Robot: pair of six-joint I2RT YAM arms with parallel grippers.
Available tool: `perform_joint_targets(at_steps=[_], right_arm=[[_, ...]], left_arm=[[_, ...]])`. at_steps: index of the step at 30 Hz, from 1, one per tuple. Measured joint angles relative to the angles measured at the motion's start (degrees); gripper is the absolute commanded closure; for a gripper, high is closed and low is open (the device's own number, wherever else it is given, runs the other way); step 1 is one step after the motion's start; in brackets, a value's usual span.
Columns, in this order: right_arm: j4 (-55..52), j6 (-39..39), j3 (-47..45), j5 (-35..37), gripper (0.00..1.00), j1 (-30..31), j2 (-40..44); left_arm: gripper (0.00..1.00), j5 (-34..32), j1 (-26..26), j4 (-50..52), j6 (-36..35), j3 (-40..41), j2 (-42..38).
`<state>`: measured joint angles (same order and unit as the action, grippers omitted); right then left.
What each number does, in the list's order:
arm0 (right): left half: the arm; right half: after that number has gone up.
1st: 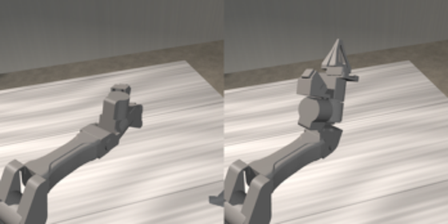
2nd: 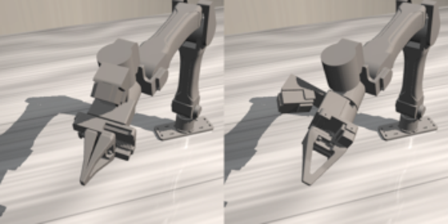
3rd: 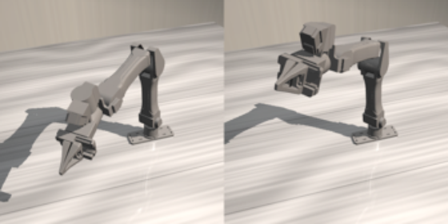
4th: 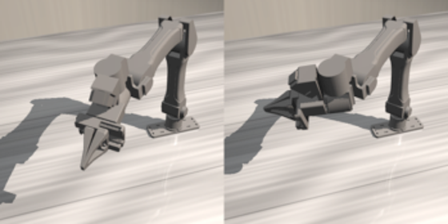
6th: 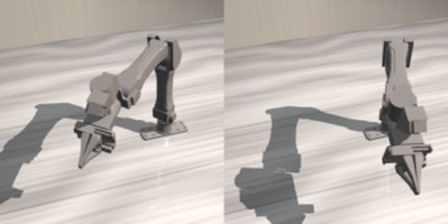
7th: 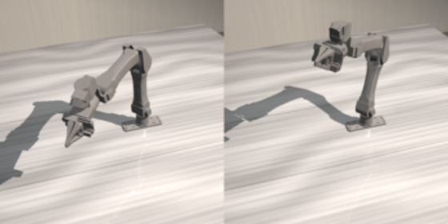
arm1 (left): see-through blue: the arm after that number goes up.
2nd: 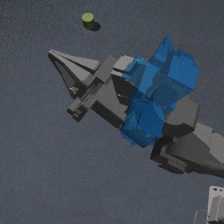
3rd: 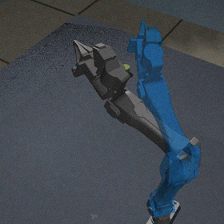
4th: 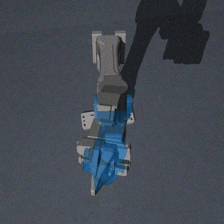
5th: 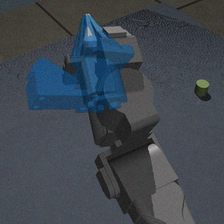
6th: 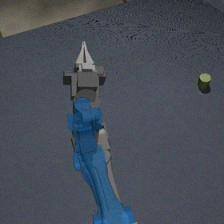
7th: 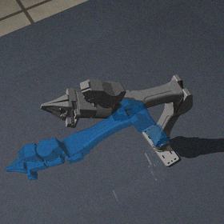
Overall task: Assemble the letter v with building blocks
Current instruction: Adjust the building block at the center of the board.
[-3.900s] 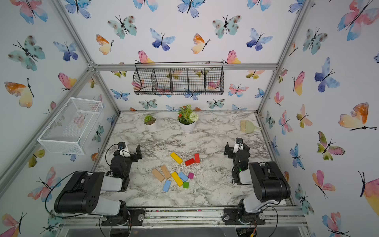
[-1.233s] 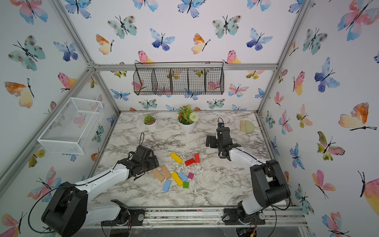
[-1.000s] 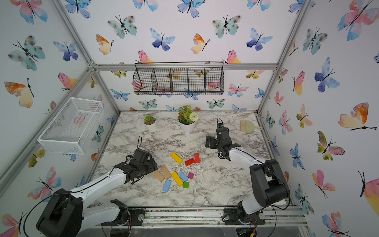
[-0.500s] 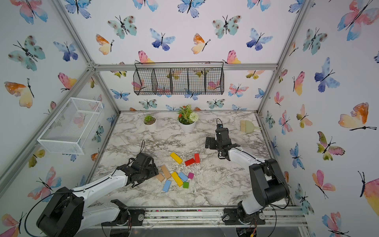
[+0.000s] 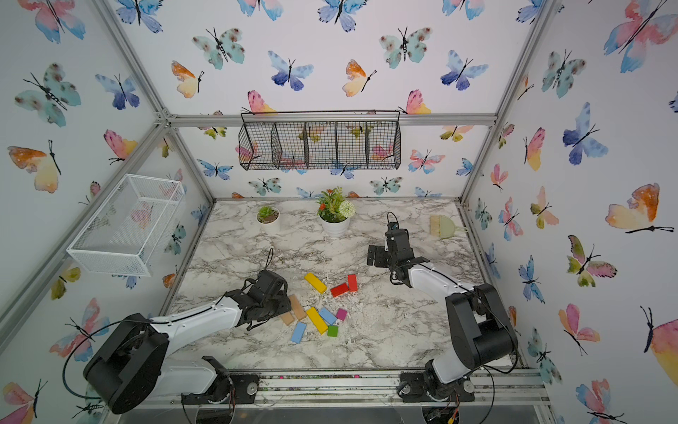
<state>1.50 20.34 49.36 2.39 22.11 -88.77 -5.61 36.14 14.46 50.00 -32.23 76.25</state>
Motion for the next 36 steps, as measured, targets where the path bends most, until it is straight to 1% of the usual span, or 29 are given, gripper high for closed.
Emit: perform_joint_targets(at_steps=[5,13,20,29,36], right_arm=[[-0.28,0.02,-0.04,0.0,0.02,0.0,0.02],[-0.66,0.2,-0.2,-0.02,0.02,0.0,0.02],[-0.79,0.31,-1.31,-0.9,0.02,0.0,0.07],[-0.83,1.05,-1.81,-2.23,0.02,0.0,0.09],[-1.11,1.07,-2.1,-2.51,0.02,0.13,0.28]], left_arm=[[0.51,1.03,0.28,-1.31,0.26,0.0,0.37],[0.55,1.01,0.37,-0.48,-0.04,-0.72,0.76],[0.53,0.92,0.39,0.28,-0.28,-0.44,0.22],[0.52,-0.98,0.74,3.45,-1.33,2.51,-3.87],[0.54,-2.05,0.74,3.65,-1.42,2.58,-3.87]])
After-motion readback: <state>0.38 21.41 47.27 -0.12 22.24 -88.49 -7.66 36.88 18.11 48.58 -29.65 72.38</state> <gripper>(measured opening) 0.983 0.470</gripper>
